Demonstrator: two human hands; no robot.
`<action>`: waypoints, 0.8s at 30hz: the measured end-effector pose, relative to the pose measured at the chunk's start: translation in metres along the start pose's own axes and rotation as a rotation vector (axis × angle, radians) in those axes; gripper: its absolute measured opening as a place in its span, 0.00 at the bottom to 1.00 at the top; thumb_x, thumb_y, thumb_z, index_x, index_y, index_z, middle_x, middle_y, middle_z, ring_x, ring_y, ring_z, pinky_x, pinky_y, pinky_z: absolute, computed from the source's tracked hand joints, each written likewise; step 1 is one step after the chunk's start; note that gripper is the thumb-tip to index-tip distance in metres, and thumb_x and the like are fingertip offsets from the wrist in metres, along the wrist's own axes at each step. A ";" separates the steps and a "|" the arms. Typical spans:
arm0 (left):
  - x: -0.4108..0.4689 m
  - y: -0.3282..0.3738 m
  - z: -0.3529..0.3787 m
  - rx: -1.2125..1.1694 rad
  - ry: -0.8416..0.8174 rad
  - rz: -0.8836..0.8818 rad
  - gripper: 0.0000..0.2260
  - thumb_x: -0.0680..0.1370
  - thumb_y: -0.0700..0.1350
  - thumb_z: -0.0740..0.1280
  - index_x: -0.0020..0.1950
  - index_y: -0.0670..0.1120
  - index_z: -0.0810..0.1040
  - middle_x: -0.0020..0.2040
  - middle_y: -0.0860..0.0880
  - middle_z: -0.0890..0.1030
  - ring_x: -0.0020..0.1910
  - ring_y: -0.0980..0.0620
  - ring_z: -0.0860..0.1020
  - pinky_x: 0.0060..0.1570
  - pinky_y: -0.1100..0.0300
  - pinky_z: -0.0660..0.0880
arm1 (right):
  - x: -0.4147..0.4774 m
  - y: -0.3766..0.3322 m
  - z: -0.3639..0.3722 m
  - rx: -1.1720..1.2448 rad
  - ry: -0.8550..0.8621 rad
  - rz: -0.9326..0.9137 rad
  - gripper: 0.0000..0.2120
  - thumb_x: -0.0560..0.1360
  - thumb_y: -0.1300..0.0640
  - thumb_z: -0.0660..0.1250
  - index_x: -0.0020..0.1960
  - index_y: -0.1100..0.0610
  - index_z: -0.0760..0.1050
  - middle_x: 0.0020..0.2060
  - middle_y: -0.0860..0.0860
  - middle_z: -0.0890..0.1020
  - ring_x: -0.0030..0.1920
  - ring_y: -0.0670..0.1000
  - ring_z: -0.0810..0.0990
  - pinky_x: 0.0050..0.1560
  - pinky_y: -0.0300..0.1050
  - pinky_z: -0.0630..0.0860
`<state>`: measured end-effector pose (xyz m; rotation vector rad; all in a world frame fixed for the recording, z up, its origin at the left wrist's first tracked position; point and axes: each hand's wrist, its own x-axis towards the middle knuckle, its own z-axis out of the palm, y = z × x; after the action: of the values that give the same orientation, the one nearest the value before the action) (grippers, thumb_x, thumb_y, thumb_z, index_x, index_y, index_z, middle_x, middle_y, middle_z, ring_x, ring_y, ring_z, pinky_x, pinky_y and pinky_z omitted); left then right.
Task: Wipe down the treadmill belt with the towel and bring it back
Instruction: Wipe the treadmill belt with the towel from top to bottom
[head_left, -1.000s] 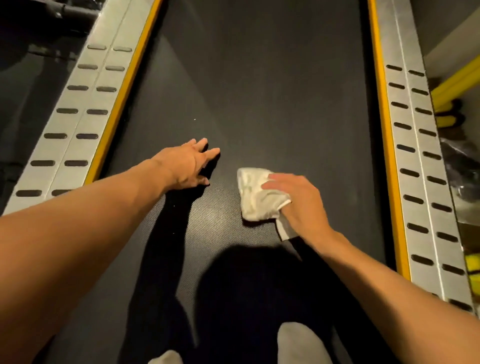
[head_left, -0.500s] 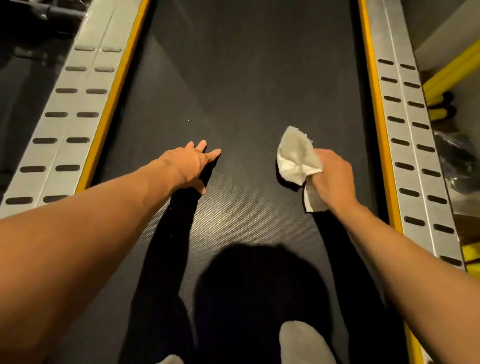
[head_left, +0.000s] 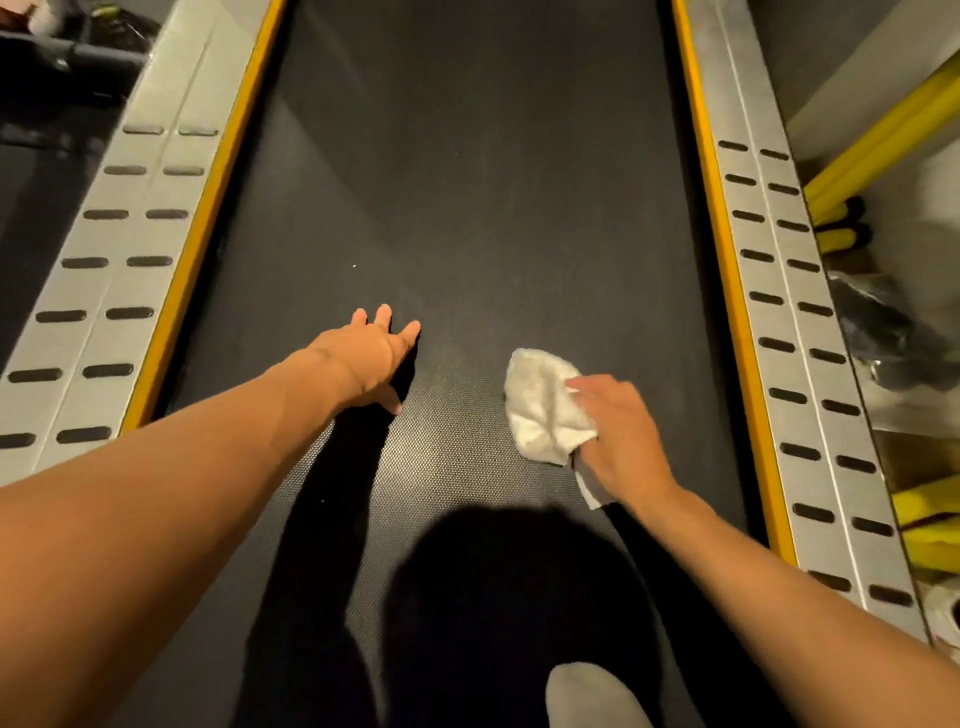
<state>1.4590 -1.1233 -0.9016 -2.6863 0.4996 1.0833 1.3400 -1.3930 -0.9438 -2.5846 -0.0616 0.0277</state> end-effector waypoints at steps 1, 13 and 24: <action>-0.001 0.002 0.000 0.004 -0.006 -0.005 0.51 0.70 0.57 0.74 0.79 0.50 0.40 0.78 0.40 0.42 0.77 0.34 0.47 0.69 0.39 0.63 | -0.012 -0.009 0.005 0.061 -0.084 -0.129 0.21 0.64 0.68 0.64 0.53 0.52 0.81 0.53 0.49 0.80 0.49 0.53 0.74 0.55 0.36 0.69; -0.003 0.024 -0.005 -0.006 -0.033 -0.012 0.51 0.72 0.49 0.74 0.79 0.51 0.37 0.79 0.43 0.39 0.76 0.34 0.48 0.69 0.40 0.64 | -0.020 -0.003 -0.005 0.008 -0.057 -0.143 0.21 0.64 0.66 0.67 0.53 0.50 0.80 0.54 0.49 0.79 0.49 0.55 0.75 0.51 0.48 0.73; 0.018 0.065 -0.034 -0.064 0.091 0.134 0.48 0.72 0.58 0.72 0.79 0.54 0.42 0.79 0.45 0.41 0.78 0.38 0.45 0.69 0.38 0.62 | -0.007 0.019 -0.011 -0.024 0.039 -0.105 0.21 0.62 0.66 0.65 0.53 0.51 0.79 0.55 0.51 0.80 0.50 0.57 0.78 0.51 0.48 0.71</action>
<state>1.4676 -1.1980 -0.8942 -2.8025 0.6817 1.0307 1.3343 -1.4151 -0.9440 -2.6015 -0.1836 -0.0621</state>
